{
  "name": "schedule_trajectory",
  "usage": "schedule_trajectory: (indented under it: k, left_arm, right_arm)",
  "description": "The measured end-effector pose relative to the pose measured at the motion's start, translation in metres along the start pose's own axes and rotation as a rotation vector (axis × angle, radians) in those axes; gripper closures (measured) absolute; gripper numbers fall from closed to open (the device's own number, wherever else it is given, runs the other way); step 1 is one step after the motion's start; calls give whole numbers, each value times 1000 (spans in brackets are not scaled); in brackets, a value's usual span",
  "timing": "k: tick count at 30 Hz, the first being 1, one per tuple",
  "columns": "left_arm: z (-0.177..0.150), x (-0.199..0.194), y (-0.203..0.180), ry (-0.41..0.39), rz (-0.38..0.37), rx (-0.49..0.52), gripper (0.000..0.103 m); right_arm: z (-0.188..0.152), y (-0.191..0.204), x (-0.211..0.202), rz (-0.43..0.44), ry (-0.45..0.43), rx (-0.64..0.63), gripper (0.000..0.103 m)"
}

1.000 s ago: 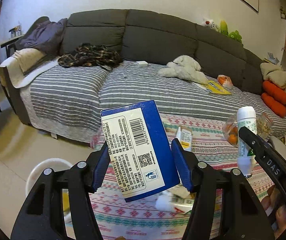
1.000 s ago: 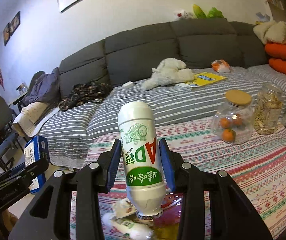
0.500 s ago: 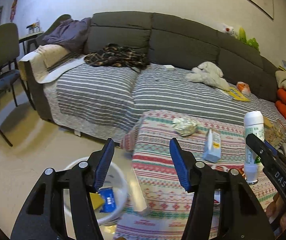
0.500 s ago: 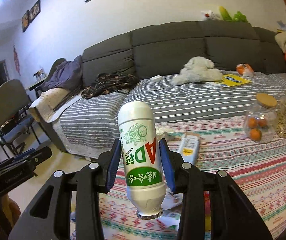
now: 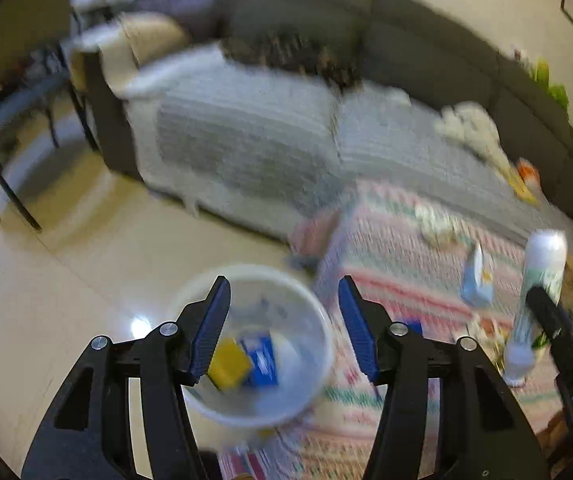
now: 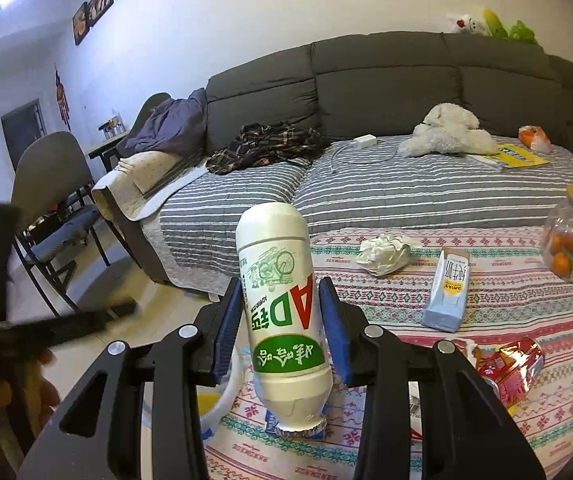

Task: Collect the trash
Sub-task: 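Grasp the blue snack packet with the left gripper and drop it in the bin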

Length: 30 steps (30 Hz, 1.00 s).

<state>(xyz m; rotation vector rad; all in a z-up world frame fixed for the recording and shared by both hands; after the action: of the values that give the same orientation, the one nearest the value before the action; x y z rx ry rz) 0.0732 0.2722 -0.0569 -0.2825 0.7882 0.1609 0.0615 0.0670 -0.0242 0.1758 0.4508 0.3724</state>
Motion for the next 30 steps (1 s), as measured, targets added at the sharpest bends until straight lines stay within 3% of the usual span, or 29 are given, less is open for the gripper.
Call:
schedule_trajectory:
  k: [2,5,7,13,22,23,25,27,30]
  left_arm:
    - [-15,18,-17,114,-60,17,45]
    - [-36,34,-45,217,-110,78,36]
    - [-47,39,-59,242,-116,104,25]
    - [-65,63,-96,281,-81,170,16]
    - [-85,110,-121,357,27,226,17]
    - [-87,112,-120,362,32,230,19]
    - [-90,116,-122,381,19,239,43]
    - [-91,116,-124,383,1,252,44]
    - [-83,106,-127,319,-12,270,45]
  right_arm:
    - [3,-4,-2,-7,-5,2,64]
    - [12,-22,-8,-30,-22,38,64]
    - [16,-35,-11,-45,-26,66,64]
    - [19,-70,-20,-82,-34,102,64]
    - [16,-110,-28,-120,-17,132,64]
    - [16,-113,-28,-120,-15,139,64]
    - [17,-117,-27,-121,-14,149,64]
    - [18,-119,-28,-121,-15,153,64]
    - [17,-117,-27,-116,-15,151,64]
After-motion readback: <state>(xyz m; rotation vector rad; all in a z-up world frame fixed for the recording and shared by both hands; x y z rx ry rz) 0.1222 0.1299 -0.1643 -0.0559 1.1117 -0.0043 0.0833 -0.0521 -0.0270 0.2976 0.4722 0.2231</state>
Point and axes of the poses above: each gripper's, at about its wrist camera, not at the fingertips, and x roughly the way its jaws point, y to its left, z to its top, the point moved 5 cm from there along x, roughly the way its jaws point, and after that the axes turned 6 degrees about -y, right-handed, at the moved point
